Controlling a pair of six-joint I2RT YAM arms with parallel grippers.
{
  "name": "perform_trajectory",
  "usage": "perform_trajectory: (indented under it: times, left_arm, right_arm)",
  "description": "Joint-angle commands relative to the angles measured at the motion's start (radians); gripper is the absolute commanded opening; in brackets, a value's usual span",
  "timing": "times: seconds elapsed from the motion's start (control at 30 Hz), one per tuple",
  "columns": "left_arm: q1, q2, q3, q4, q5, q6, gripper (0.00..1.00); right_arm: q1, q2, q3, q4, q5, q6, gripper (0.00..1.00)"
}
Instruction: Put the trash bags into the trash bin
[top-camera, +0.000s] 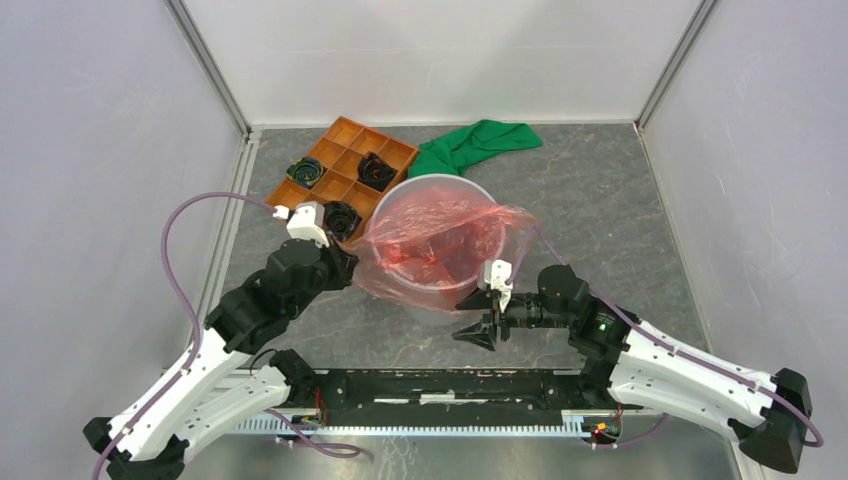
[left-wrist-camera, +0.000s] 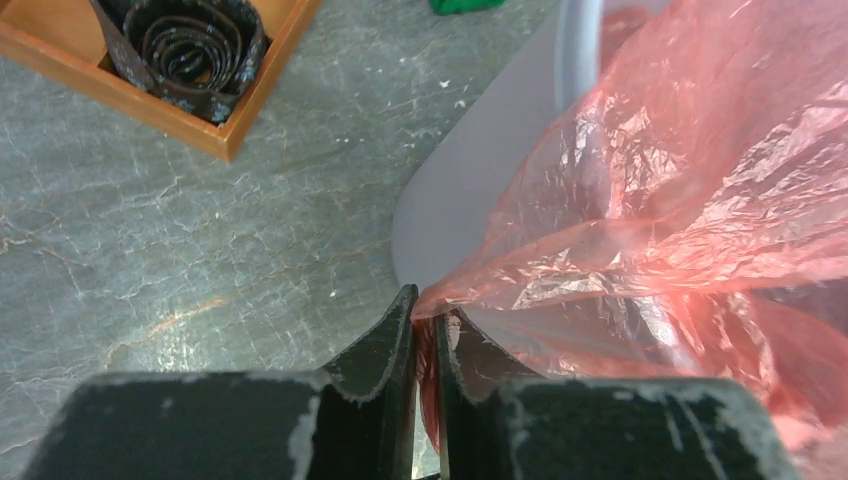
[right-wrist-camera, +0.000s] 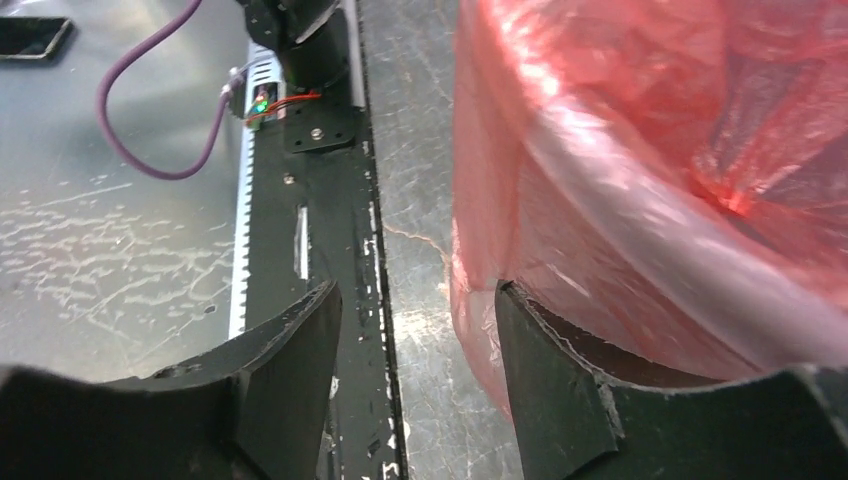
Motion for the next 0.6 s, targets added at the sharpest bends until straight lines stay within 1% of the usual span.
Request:
perform_trajectory:
  times: [0.0,0.1,0.13,0.2,0.27,0.3,0.37,0.43,0.57]
  left_arm:
    - [0.001,-0.036,-0.054,0.134,-0.065,-0.056,0.17]
    - [0.001,-0.046,-0.053,0.146,-0.085,-0.042,0.18]
    - [0.001,-0.046,-0.050,0.146,-0.087,-0.035,0.19]
    - [0.001,-0.045,-0.041,0.144,-0.083,-0.027,0.23]
    - [0.001,-0.043,-0.033,0.137,-0.078,-0.023,0.26]
    - [0.001,-0.043,-0.025,0.130,-0.077,-0.024,0.27]
    - [0.001,-0.046,-0.017,0.118,-0.075,-0.025,0.30]
    - [0.001,-0.049,-0.009,0.108,-0.077,-0.021,0.37]
    - [0.001,-0.057,0.012,0.082,-0.104,-0.007,0.40]
  right_arm:
    - [0.005,-0.070,0.088,-0.101,0.106,0.011,0.68]
    - [0.006,-0.163,0.165,-0.280,0.160,-0.007,0.76]
    - [0.006,-0.191,0.199,-0.340,0.206,-0.009,0.78]
    - [0.006,-0.240,0.270,-0.441,0.321,-0.003,0.81]
    - [0.004,-0.261,0.347,-0.515,0.457,0.015,0.82]
    - [0.006,-0.260,0.385,-0.542,0.548,0.022,0.82]
    - [0.005,-0.249,0.437,-0.560,0.698,0.016,0.80]
    - [0.006,-0.226,0.461,-0.517,0.807,-0.025,0.80]
    - [0.005,-0.134,0.455,-0.342,0.829,-0.232,0.81]
